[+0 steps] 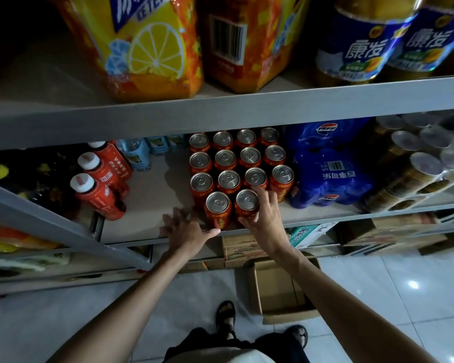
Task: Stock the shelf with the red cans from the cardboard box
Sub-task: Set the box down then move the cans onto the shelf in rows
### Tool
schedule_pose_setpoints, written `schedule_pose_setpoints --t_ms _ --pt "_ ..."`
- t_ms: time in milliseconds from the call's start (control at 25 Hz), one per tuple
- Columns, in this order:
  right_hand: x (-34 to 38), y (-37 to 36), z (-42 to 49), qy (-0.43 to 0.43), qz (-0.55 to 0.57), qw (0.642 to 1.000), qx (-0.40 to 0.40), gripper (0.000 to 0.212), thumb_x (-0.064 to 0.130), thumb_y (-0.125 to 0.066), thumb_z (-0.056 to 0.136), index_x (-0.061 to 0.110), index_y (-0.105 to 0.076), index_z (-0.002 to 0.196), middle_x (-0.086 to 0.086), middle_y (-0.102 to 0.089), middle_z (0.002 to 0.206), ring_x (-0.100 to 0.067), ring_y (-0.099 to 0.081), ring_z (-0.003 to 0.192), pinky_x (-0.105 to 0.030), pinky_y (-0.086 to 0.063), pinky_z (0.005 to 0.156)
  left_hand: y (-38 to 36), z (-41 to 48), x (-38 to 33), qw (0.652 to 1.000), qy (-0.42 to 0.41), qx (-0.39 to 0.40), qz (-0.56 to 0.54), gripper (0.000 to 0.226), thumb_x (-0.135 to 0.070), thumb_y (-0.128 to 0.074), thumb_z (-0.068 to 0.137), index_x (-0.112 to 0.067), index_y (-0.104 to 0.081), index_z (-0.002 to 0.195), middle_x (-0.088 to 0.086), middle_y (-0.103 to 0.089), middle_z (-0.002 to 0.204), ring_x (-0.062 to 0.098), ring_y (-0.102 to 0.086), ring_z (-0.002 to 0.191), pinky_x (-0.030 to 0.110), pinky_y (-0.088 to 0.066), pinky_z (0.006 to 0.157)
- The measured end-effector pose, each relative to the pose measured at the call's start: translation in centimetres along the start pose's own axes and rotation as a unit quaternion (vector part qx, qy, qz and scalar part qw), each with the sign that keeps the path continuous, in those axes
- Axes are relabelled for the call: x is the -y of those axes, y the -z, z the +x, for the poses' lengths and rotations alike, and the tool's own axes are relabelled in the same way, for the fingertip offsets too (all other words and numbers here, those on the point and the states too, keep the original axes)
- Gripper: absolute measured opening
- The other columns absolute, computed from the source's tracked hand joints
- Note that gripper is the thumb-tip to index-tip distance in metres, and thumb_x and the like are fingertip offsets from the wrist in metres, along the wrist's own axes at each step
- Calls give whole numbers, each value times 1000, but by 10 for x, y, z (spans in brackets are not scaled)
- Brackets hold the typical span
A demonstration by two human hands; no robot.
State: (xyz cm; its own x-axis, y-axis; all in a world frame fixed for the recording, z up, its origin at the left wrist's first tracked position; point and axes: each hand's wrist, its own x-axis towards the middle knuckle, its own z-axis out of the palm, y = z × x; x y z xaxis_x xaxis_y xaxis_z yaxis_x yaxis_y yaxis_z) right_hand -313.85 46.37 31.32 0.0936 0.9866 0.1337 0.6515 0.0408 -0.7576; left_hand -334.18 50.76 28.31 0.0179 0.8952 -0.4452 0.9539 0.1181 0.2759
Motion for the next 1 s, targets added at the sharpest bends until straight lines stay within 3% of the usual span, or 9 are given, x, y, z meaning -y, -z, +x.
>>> schedule_pose_setpoints --t_ms 80,320,480,640,720,800,880,1000 --pt "0 -1 0 6 -6 1000 -3 85 14 -80 76 17 -29 143 -10 -32 140 -23 -39 129 -41 -44 105 -1 0 -2 1000 4 0 -10 108 -79 -53 74 -22 -10 155 25 6 161 48 11 147 66 -7 117" --pt "-3 -1 2 -3 13 1000 -7 81 13 -80 76 16 -32 141 -6 -34 140 -18 -40 130 -33 -43 104 -6 2 -1 1000 5 -21 -11 110 -80 -54 71 -25 -9 155 24 5 161 52 10 146 67 -3 116" --pt "1 -4 0 -7 -3 1000 -24 82 14 -80 76 19 -31 141 -5 -35 139 -17 -42 127 -36 -47 102 -6 1 -3 1000 16 -19 -8 109 -80 -54 72 -25 -9 154 22 5 162 50 8 146 64 -2 117" --pt "-3 4 -17 -18 -10 1000 -2 101 17 -82 74 24 -15 150 -8 -27 145 -13 -38 125 -33 -41 100 -7 -25 -16 998 27 -54 24 103 -64 -62 79 -8 -15 152 25 -7 160 45 -5 148 59 -12 119" --pt "-14 17 -36 -33 -23 999 10 102 20 -81 75 22 -13 151 -9 -23 147 -8 -34 119 -29 -39 94 -21 -51 -24 995 24 -81 50 101 -55 -64 82 -7 -11 152 23 -3 161 41 -2 150 54 -10 122" --pt "-34 35 -61 -59 -33 997 22 90 17 -78 78 21 -22 148 -10 -32 141 -9 -40 115 -28 -44 90 -38 -79 -39 993 15 -95 63 94 -50 -65 83 -8 -16 151 21 -7 161 39 -6 149 49 -12 122" --pt "-59 61 -91 -107 -14 993 36 69 11 -75 77 18 -41 137 -8 -51 124 -17 -56 106 -26 -49 82 -56 -105 -62 994 -16 -97 57 79 -45 -66 82 -12 -30 144 17 -24 155 35 -22 144 46 -23 119" --pt "-96 96 -138 -179 -29 981 75 37 8 -71 78 14 -65 114 -3 -71 97 -23 -67 88 -25 -46 71 -81 -129 -109 997 -70 -4 -6 48 -35 -66 83 -20 -50 126 6 -52 136 27 -48 126 35 -42 101"
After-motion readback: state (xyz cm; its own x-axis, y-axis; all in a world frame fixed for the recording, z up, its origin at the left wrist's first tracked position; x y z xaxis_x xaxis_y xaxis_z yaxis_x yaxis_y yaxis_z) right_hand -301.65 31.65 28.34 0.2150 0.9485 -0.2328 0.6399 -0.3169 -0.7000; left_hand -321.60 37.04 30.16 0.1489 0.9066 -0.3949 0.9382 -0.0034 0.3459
